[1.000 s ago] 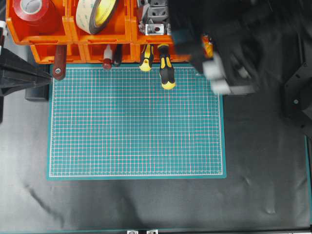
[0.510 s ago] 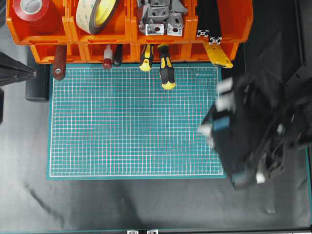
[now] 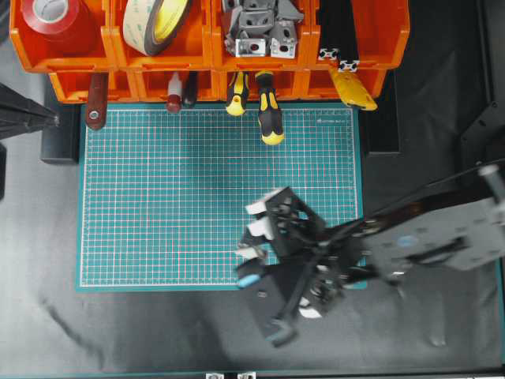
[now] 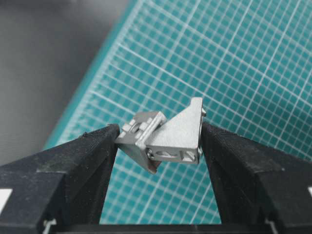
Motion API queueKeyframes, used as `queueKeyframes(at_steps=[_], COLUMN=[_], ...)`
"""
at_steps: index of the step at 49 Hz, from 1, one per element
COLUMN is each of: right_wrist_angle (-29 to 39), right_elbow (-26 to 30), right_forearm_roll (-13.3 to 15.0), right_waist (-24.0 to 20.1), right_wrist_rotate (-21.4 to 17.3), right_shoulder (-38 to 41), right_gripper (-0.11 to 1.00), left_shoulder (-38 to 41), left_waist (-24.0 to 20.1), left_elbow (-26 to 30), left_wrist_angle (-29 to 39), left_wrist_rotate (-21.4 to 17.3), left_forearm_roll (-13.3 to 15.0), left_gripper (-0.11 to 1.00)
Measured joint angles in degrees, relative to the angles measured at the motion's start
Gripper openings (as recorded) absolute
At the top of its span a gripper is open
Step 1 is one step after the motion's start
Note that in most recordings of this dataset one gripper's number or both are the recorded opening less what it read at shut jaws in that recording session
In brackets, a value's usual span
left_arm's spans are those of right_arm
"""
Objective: Pick corner brachets from container rack with right arm.
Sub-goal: 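Lift the held brackets out and carry them over the green mat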
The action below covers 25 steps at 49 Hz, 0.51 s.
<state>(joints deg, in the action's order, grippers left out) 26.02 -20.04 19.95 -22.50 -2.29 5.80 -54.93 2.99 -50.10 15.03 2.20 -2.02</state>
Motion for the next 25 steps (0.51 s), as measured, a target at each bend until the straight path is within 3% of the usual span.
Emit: queueKeyframes(at_steps=[7,25], right_wrist_angle=[-1.14,-1.85], right_elbow=[1.49,1.32], right_forearm_roll=[2.02,2.2], right_waist=[1.76,3.08], right_wrist_rotate=[0.0,-0.26], right_shoulder=[4.39,5.54], right_gripper=[0.56,0.56], left_shoulder=[-0.18,-0.26], left_waist=[0.0,0.0], left_elbow=[0.0,0.0], left_wrist_angle=[0.0,0.09], left_wrist_rotate=[0.0,0.0], left_forearm_roll=[0.0,0.0], left_gripper=[0.0,0.0])
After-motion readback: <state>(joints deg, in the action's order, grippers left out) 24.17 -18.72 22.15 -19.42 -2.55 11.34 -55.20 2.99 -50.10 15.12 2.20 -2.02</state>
